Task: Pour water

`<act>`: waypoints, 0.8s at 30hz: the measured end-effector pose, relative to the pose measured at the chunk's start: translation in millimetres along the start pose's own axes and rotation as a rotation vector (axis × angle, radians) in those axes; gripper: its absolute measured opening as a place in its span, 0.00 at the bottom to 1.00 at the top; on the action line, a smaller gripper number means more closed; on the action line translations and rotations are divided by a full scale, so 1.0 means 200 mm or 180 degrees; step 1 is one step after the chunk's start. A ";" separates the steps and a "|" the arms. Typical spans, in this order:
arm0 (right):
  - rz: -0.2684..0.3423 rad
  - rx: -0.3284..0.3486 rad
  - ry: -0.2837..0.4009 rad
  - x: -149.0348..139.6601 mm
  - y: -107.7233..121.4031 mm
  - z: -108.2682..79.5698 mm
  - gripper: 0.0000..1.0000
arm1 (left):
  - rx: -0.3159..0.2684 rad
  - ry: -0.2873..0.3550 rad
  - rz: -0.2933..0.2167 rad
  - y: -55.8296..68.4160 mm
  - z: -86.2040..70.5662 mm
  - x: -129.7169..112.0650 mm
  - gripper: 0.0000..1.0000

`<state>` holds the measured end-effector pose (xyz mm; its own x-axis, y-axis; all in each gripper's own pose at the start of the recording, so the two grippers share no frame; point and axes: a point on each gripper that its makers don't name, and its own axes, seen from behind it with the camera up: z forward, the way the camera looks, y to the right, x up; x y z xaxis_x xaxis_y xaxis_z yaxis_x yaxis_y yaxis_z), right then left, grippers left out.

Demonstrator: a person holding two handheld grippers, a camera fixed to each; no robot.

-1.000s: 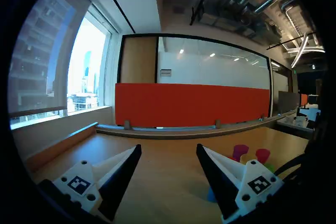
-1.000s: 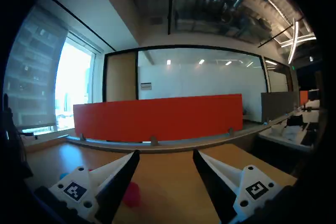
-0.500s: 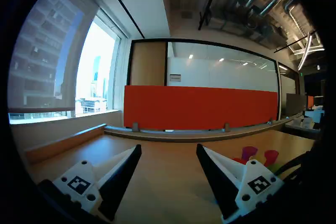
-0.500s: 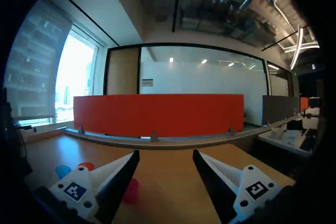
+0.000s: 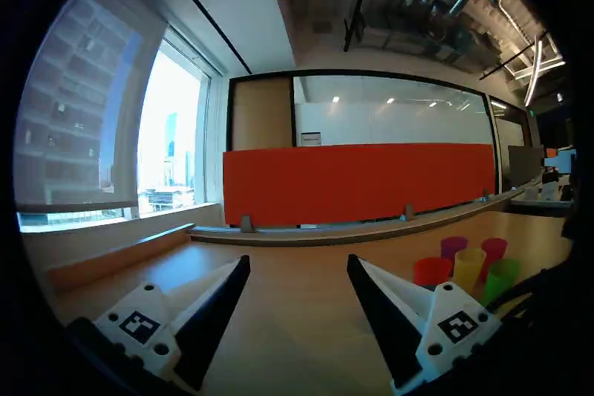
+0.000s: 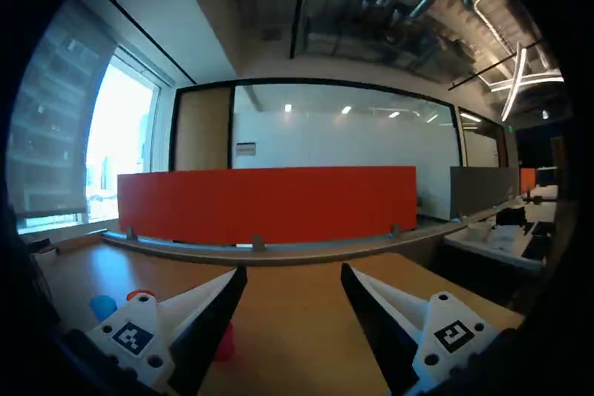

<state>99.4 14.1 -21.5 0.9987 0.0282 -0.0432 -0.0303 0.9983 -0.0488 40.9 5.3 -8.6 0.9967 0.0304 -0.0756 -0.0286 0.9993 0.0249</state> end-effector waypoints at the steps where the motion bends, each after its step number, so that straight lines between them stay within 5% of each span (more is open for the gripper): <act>1: 0.0014 -0.0002 -0.0007 0.00 0.00 0.00 0.98 | 0.0005 0.0004 -0.0011 -0.01 0.00 -0.01 0.97; 24: -0.0006 0.0014 -0.0079 -0.04 -0.03 -0.01 0.98 | -0.0008 -0.0100 -0.0105 -0.05 0.02 -0.15 0.97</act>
<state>92.4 6.8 -22.5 0.9994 0.0276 -0.0184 -0.0284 0.9986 -0.0445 10.6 -5.5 -3.0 0.9990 -0.0031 -0.0450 0.0041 0.9998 0.0204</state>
